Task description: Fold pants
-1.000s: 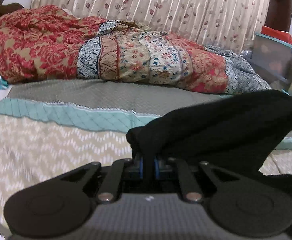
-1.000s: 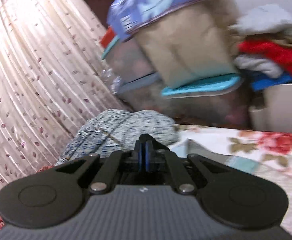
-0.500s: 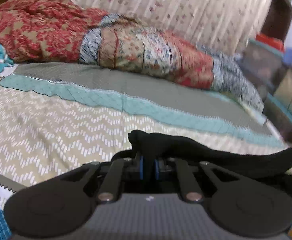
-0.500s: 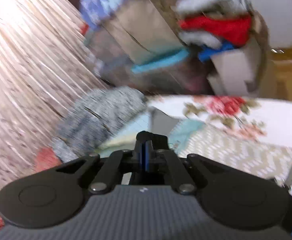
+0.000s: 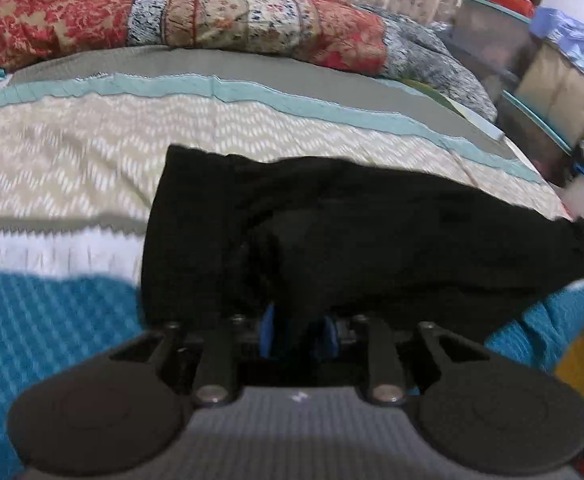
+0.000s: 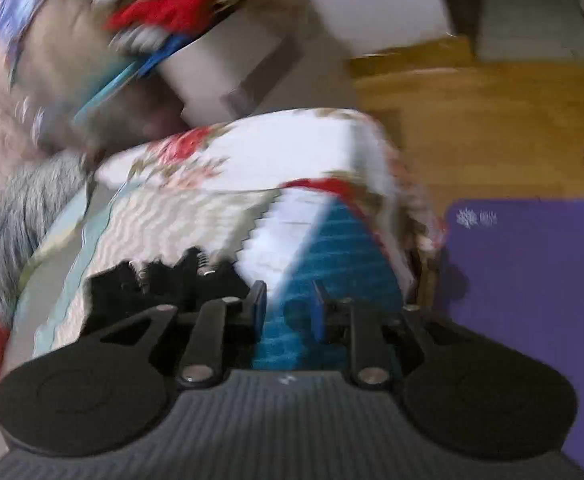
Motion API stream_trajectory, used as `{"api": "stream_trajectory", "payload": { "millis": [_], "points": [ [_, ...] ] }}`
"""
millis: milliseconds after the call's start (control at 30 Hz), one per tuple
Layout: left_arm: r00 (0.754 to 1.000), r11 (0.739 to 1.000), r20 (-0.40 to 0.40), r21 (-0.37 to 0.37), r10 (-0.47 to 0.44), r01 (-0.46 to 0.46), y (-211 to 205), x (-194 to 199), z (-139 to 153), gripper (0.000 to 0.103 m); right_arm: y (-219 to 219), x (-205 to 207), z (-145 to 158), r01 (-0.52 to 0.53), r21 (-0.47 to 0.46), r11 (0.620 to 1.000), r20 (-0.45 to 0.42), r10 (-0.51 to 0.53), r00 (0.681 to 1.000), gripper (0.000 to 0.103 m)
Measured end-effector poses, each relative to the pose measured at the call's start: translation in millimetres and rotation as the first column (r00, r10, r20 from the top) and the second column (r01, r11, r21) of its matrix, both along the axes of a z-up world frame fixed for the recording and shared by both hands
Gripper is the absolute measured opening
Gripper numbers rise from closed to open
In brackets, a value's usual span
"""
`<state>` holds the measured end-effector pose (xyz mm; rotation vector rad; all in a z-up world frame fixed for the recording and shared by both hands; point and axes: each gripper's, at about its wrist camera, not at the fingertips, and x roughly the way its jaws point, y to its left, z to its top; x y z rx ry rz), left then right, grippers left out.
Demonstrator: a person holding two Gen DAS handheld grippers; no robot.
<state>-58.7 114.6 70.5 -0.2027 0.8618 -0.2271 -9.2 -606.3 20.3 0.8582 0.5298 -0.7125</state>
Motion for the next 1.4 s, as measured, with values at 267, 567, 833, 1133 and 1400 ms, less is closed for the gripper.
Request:
{"api": "stream_trajectory", "payload": {
  "millis": [267,567,833,1133,1400],
  "points": [
    [0.978,0.963,0.042,-0.187,0.204,-0.193,53,-31,27,0.063,43,17,35,-0.235,-0.101,0.967,0.135,0.248,0.959,0.032],
    [0.952,0.907,-0.030,-0.294,0.306,-0.301,70,-16,21,0.078,102,97,58,-0.415,-0.188,0.890,0.052,0.431,0.901,0.046],
    [0.955,0.908,-0.093,-0.297,0.280,-0.295,60,25,10,0.094,51,149,55,-0.382,-0.235,0.894,-0.130,0.360,0.924,0.054],
    [0.956,0.946,-0.149,-0.171,0.252,-0.276,35,61,-5,0.031,61,190,13,-0.567,-0.257,0.783,-0.389,0.453,0.802,0.031],
    [0.948,0.913,-0.097,-0.255,0.302,-0.317,55,55,26,0.015,35,164,112,-0.415,-0.309,0.856,0.009,0.439,0.898,0.002]
  ]
}}
